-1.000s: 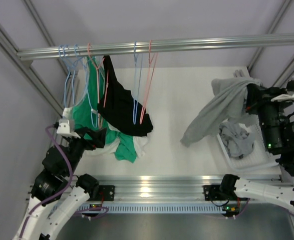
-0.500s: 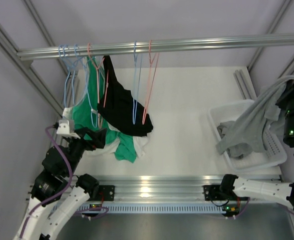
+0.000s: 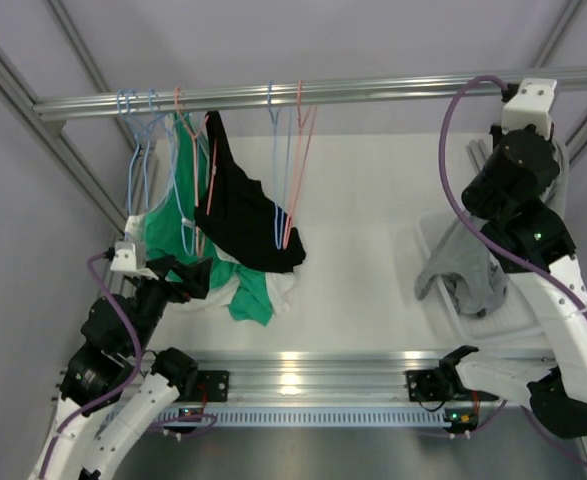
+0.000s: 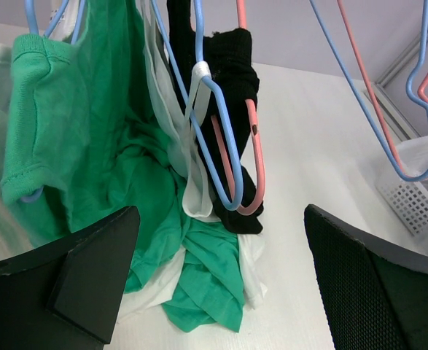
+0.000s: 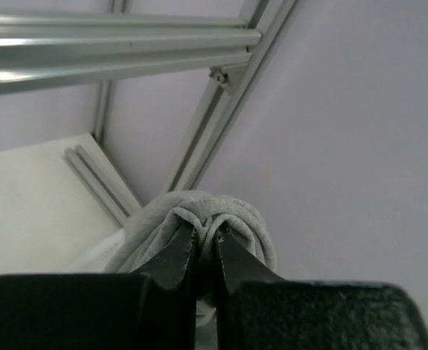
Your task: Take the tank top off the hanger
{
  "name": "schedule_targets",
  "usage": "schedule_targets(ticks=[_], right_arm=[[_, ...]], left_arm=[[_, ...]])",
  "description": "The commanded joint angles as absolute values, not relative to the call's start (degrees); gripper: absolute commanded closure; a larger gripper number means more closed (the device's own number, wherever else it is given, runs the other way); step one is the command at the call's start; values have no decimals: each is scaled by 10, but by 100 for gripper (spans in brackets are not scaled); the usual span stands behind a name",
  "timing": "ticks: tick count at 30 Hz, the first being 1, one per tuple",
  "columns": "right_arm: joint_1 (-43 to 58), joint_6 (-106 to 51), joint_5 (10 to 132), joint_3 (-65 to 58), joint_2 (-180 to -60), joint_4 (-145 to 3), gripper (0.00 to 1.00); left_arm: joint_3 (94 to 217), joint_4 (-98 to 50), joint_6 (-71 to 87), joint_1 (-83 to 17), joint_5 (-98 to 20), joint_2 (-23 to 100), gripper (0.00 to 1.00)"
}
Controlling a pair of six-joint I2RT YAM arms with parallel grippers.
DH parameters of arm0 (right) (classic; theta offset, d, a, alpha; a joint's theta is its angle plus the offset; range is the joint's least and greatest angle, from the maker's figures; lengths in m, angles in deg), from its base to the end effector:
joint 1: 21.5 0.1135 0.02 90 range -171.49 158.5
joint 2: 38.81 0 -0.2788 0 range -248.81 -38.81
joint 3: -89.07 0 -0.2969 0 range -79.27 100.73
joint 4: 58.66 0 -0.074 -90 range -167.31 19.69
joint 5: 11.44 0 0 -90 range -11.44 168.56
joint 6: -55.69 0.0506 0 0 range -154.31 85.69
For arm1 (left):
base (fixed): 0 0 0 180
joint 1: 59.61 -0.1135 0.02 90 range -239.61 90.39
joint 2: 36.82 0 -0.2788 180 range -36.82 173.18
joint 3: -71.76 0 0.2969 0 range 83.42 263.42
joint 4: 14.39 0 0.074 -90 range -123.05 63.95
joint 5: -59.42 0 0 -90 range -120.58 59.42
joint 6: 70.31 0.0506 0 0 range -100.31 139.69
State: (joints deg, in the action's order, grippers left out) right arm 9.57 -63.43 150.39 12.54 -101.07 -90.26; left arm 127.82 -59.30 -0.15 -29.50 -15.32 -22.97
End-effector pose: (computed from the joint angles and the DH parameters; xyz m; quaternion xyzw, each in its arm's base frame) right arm 0.1979 0.0631 0.5708 0.1256 0.6769 -0.3680 0.6250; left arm 0.0862 -0.0346 0.3739 -0.0271 0.7225 -0.2018 0.6607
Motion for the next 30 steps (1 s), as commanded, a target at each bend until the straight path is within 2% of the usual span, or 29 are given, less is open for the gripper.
schedule_targets(ticks=[1,6,18,30], right_arm=[[30,-590,1476,116,-959,-897,100],[11,-581,1476,140,-943,-897,100],[-51,-607,1458,245,-1039,-897,100],[-98,-449,1404,37,-967,-912,100]], left_arm=[[1275,-581,-4,-294,-161,-235,1],[1277,-581,-2,-294,-166,-220,1],[1276,-581,-2,-294,-168,-224,1],[1278,-581,1,-293,-182,-217,1]])
